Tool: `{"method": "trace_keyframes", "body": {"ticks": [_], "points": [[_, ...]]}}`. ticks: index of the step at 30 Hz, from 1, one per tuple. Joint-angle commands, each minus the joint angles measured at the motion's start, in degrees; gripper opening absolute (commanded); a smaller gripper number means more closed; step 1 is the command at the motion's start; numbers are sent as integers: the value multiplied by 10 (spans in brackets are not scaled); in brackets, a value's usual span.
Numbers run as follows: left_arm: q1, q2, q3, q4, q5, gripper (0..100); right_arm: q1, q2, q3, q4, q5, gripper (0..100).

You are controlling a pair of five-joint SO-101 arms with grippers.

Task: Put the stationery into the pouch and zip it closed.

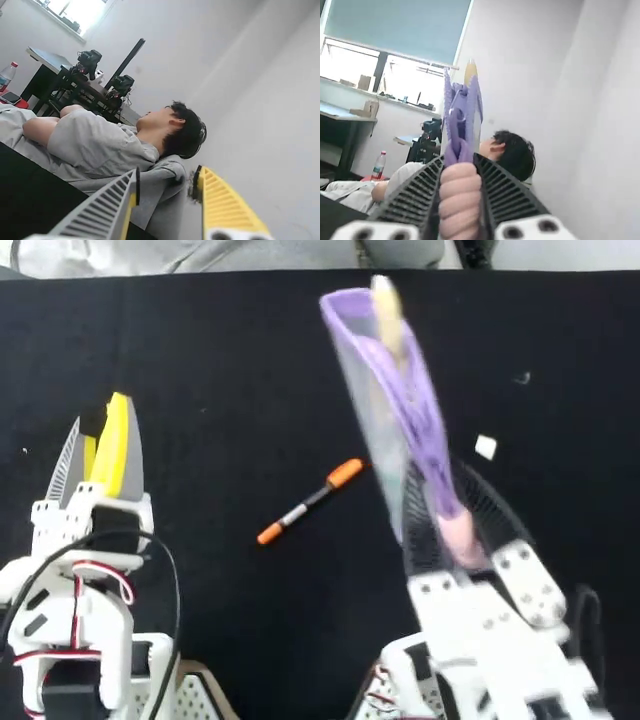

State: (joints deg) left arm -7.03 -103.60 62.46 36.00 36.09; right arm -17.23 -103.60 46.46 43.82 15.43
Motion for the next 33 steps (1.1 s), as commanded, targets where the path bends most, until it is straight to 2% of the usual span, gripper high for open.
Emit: {"method": "trace_keyframes", "body": {"ticks": [1,4,8,13,16,19,24,30,33], "points": [[8,5,-5,-8,5,202,-6,-51,25,13,4,11],[13,5,4,-12,5,202,-5,-51,155,-42,3,11],[13,9,7,-15,5,202,-5,-50,176,-83,2,11],[5,19,17,-51,2,202,-4,-50,145,-46,6,11],[7,93,-11,-46,-23,202,-4,-50,139,-9,6,11],[7,229,-87,3,-78,201,22,-47,129,8,7,11],[21,433,-269,150,-149,201,80,-46,100,14,3,11],[141,546,-428,290,-309,201,112,-45,77,48,5,11],[190,596,-456,349,-364,201,112,-44,57,83,5,11]]}}
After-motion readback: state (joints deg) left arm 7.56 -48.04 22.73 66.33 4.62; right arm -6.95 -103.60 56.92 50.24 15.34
